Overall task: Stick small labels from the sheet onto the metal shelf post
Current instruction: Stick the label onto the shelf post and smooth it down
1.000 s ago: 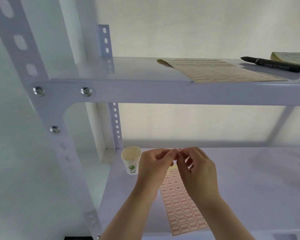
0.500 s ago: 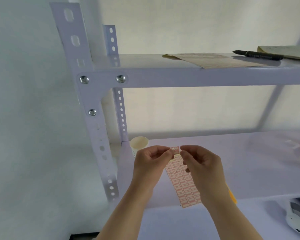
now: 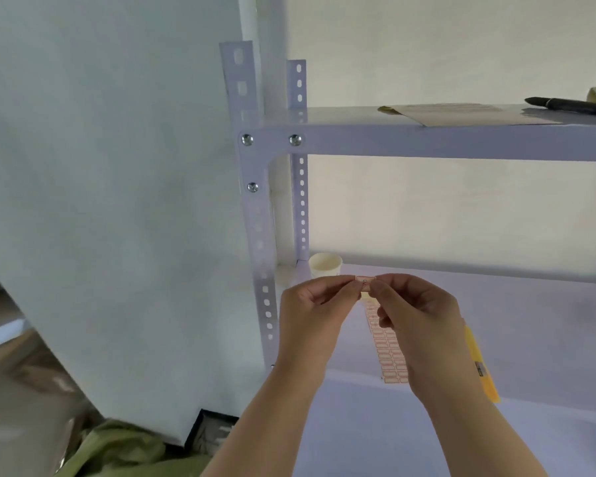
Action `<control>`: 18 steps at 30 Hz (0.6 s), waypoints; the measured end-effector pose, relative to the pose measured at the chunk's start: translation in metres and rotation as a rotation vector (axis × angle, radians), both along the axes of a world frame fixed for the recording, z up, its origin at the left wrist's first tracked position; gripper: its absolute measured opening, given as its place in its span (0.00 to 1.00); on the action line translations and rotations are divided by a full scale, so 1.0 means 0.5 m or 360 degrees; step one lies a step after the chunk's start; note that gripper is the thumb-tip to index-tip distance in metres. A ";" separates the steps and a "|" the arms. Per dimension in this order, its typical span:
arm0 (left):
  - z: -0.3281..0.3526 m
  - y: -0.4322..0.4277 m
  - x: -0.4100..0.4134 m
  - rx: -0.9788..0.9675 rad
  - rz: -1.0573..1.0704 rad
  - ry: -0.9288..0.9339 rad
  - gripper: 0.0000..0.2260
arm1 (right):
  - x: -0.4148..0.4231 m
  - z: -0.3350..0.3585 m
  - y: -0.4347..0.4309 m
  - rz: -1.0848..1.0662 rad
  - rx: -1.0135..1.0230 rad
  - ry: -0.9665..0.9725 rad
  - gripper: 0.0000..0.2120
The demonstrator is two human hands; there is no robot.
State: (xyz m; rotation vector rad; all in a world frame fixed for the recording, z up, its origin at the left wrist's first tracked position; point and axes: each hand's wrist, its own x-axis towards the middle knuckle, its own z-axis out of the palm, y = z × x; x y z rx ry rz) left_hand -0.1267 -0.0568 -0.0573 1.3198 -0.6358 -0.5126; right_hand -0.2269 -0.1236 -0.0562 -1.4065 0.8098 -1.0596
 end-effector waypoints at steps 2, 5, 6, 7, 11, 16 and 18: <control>0.003 0.021 -0.002 -0.0021 0.0098 -0.0012 0.05 | 0.005 0.006 0.016 0.0070 -0.0019 -0.0017 0.08; 0.008 0.049 0.007 -0.0022 0.0239 -0.0113 0.04 | 0.019 0.017 0.040 0.0140 -0.0042 -0.0053 0.08; 0.011 0.057 0.012 -0.0028 0.0267 -0.0142 0.04 | 0.025 0.022 0.048 0.0159 -0.0047 -0.0066 0.08; 0.015 0.065 0.017 -0.0045 0.0284 -0.0164 0.04 | 0.031 0.027 0.055 0.0176 -0.0057 -0.0074 0.08; 0.028 0.091 0.051 -0.0146 0.0325 -0.0193 0.04 | 0.065 0.047 0.079 0.0205 -0.0115 -0.0080 0.07; 0.050 0.109 0.105 -0.0226 0.0290 -0.0229 0.07 | 0.119 0.070 0.100 0.0200 -0.0180 -0.0098 0.07; 0.058 0.112 0.132 -0.0206 0.0268 -0.0248 0.06 | 0.142 0.077 0.107 0.0185 -0.0179 -0.0125 0.07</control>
